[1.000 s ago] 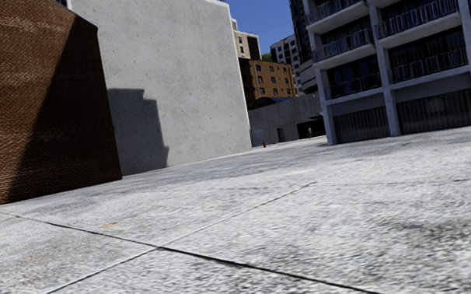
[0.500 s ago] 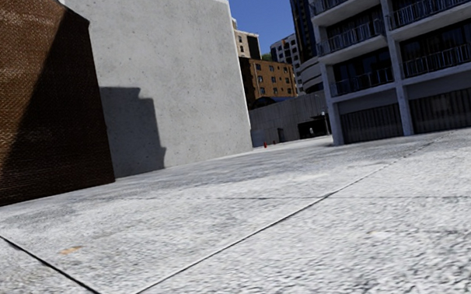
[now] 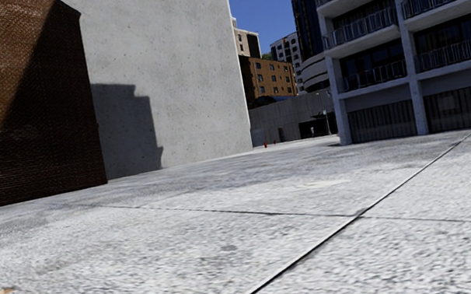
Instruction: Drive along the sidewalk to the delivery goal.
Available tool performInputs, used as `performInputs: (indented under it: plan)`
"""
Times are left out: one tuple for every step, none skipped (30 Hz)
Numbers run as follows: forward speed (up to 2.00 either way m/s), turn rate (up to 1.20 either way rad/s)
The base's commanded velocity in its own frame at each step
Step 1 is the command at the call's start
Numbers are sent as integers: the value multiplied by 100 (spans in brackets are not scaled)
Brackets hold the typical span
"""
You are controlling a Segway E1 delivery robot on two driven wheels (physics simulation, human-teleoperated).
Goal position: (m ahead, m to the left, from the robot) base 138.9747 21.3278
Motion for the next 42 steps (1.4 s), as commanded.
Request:
performInputs:
  plan:
    - [200,0]
    - [200,0]
    - [200,0]
    - [200,0]
    - [200,0]
    - [200,0]
    - [200,0]
    - [200,0]
    - [200,0]
    - [200,0]
    - [200,0]
    - [200,0]
    - [200,0]
    - [200,0]
    - [200,0]
    - [200,0]
    - [200,0]
    - [200,0]
    - [200,0]
    - [200,0]
    - [200,0]
    - [200,0]
    - [200,0]
    - [200,0]
    - [200,0]
    - [200,0]
    - [200,0]
    - [200,0]
    - [200,0]
    - [200,0]
    - [200,0]
    - [200,0]
    - [200,0]
    - [200,0]
    - [200,0]
    - [200,0]
    - [200,0]
    - [200,0]
    - [200,0]
    - [200,0]
    - [200,0]
    - [200,0]
